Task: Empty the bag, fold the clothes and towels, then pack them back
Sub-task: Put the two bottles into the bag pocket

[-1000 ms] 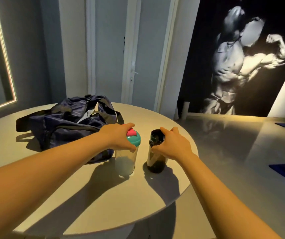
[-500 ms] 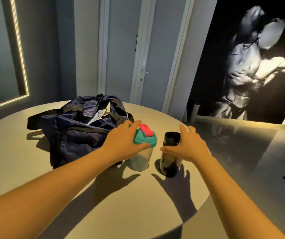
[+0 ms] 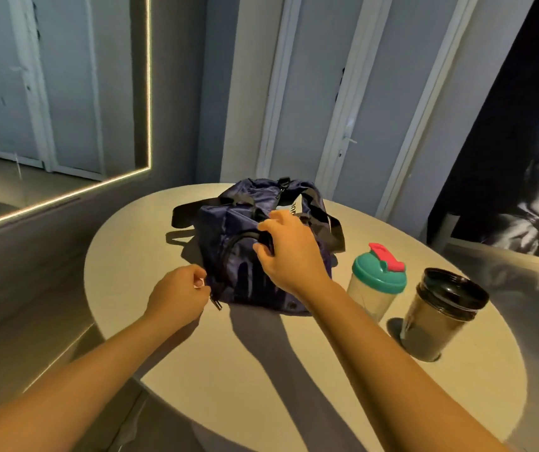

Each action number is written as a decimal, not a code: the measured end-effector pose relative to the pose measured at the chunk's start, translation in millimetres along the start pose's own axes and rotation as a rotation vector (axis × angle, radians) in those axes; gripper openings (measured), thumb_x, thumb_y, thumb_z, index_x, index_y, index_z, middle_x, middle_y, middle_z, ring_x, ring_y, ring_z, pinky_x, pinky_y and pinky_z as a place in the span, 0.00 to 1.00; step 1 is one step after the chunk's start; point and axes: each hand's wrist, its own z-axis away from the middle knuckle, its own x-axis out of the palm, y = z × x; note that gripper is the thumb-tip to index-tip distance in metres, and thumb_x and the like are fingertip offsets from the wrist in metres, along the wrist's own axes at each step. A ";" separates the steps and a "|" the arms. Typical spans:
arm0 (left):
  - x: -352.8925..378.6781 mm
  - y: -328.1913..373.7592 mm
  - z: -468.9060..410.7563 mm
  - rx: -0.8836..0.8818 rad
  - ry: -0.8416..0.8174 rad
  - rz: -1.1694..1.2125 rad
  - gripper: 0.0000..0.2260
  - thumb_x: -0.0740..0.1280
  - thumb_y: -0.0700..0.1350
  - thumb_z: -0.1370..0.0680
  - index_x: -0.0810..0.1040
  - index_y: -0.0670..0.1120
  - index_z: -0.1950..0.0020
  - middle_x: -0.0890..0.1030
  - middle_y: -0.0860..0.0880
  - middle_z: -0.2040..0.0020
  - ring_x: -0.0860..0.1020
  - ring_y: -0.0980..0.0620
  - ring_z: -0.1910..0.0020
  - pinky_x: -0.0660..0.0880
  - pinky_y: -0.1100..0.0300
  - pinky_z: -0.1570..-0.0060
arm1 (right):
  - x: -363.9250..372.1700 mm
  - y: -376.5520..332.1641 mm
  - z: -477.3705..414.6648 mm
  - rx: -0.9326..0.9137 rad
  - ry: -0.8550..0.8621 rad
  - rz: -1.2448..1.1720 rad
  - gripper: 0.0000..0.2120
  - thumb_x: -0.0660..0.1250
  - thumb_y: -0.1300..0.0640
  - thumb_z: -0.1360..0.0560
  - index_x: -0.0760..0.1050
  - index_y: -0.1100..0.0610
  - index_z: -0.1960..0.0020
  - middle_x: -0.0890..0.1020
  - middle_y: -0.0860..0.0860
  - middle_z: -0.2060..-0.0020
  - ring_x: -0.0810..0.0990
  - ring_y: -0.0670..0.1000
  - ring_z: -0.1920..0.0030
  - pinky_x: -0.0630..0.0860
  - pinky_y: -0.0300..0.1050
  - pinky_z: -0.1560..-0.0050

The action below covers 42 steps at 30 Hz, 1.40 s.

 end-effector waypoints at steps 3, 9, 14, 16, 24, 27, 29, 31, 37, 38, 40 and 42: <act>8.1 -1.7 -2.8 -0.011 -0.119 -0.001 0.18 0.73 0.53 0.22 0.81 0.46 0.36 0.84 0.48 0.43 0.81 0.47 0.46 0.77 0.54 0.48 | 24.9 -6.8 -19.7 0.083 -0.097 0.072 0.24 0.66 0.43 0.20 0.69 0.52 0.27 0.74 0.53 0.33 0.71 0.58 0.32 0.67 0.60 0.30; 15.0 4.1 -4.7 -0.070 -0.058 -0.062 0.13 0.74 0.56 0.24 0.76 0.48 0.56 0.80 0.51 0.62 0.77 0.53 0.64 0.73 0.59 0.64 | 43.9 0.0 -31.0 0.156 -0.073 -0.037 0.15 0.66 0.46 0.18 0.69 0.53 0.58 0.73 0.49 0.67 0.76 0.59 0.58 0.68 0.52 0.51; 10.5 2.4 -8.4 -0.097 -0.124 -0.015 0.12 0.74 0.51 0.23 0.77 0.48 0.61 0.81 0.50 0.64 0.80 0.50 0.63 0.74 0.57 0.61 | 34.4 13.0 -21.7 0.144 -0.029 -0.189 0.18 0.67 0.44 0.19 0.71 0.56 0.59 0.75 0.53 0.69 0.74 0.57 0.65 0.68 0.52 0.63; 5.5 2.5 -5.7 -0.083 -0.184 0.042 0.11 0.75 0.50 0.24 0.80 0.47 0.62 0.83 0.49 0.63 0.82 0.50 0.61 0.75 0.58 0.59 | 27.8 16.2 -16.1 0.126 -0.024 -0.222 0.17 0.66 0.44 0.20 0.72 0.56 0.58 0.76 0.53 0.67 0.74 0.56 0.64 0.71 0.55 0.61; -44.1 27.2 10.6 -0.346 -0.466 0.281 0.13 0.68 0.48 0.17 0.83 0.42 0.57 0.82 0.46 0.63 0.74 0.52 0.65 0.65 0.63 0.69 | 6.1 17.8 1.5 0.023 -0.049 -0.376 0.14 0.65 0.44 0.19 0.77 0.55 0.52 0.80 0.52 0.62 0.77 0.56 0.60 0.77 0.62 0.55; -59.4 37.2 15.0 -0.344 -0.483 0.269 0.11 0.68 0.46 0.19 0.83 0.42 0.58 0.78 0.48 0.65 0.69 0.53 0.66 0.61 0.62 0.70 | -2.4 11.8 6.7 0.008 -0.078 -0.372 0.14 0.66 0.44 0.20 0.79 0.56 0.49 0.82 0.53 0.58 0.79 0.55 0.57 0.78 0.61 0.52; -68.9 47.2 17.0 -0.306 -0.454 0.227 0.11 0.69 0.45 0.20 0.82 0.43 0.60 0.77 0.48 0.65 0.70 0.52 0.64 0.63 0.61 0.67 | -7.7 6.6 10.1 0.009 -0.090 -0.344 0.15 0.67 0.45 0.20 0.80 0.56 0.46 0.84 0.53 0.54 0.80 0.55 0.54 0.79 0.59 0.49; -77.4 59.2 19.1 -0.268 -0.401 0.211 0.11 0.69 0.45 0.21 0.79 0.43 0.62 0.77 0.47 0.64 0.70 0.50 0.62 0.65 0.58 0.63 | -12.3 1.8 13.8 0.012 -0.096 -0.314 0.15 0.67 0.45 0.20 0.81 0.56 0.42 0.84 0.52 0.50 0.80 0.54 0.51 0.79 0.56 0.47; -93.5 87.4 30.3 -0.151 -0.179 0.345 0.09 0.72 0.45 0.21 0.84 0.42 0.59 0.81 0.47 0.62 0.77 0.51 0.60 0.71 0.58 0.59 | -15.8 -9.4 27.8 -0.078 0.057 -0.141 0.14 0.72 0.54 0.23 0.75 0.53 0.39 0.79 0.51 0.44 0.77 0.56 0.45 0.76 0.52 0.44; -94.4 91.1 33.6 -0.114 -0.145 0.379 0.09 0.73 0.45 0.22 0.85 0.41 0.58 0.82 0.45 0.62 0.78 0.50 0.59 0.73 0.56 0.56 | -13.9 -13.0 30.6 -0.115 0.103 -0.089 0.13 0.73 0.55 0.24 0.76 0.53 0.41 0.78 0.51 0.46 0.76 0.56 0.46 0.76 0.51 0.46; -93.3 95.1 40.4 -0.010 -0.070 0.356 0.11 0.74 0.47 0.22 0.86 0.40 0.59 0.82 0.41 0.63 0.80 0.45 0.60 0.77 0.50 0.55 | -7.3 -18.6 35.8 -0.179 0.159 -0.017 0.12 0.76 0.54 0.26 0.79 0.53 0.44 0.76 0.51 0.49 0.74 0.54 0.49 0.74 0.50 0.50; -88.8 92.7 46.7 0.104 -0.009 0.228 0.13 0.73 0.50 0.22 0.86 0.42 0.60 0.82 0.41 0.65 0.79 0.44 0.64 0.80 0.46 0.55 | -0.2 -20.0 40.2 -0.213 0.191 -0.013 0.11 0.76 0.50 0.26 0.81 0.52 0.46 0.76 0.50 0.52 0.72 0.53 0.51 0.71 0.48 0.52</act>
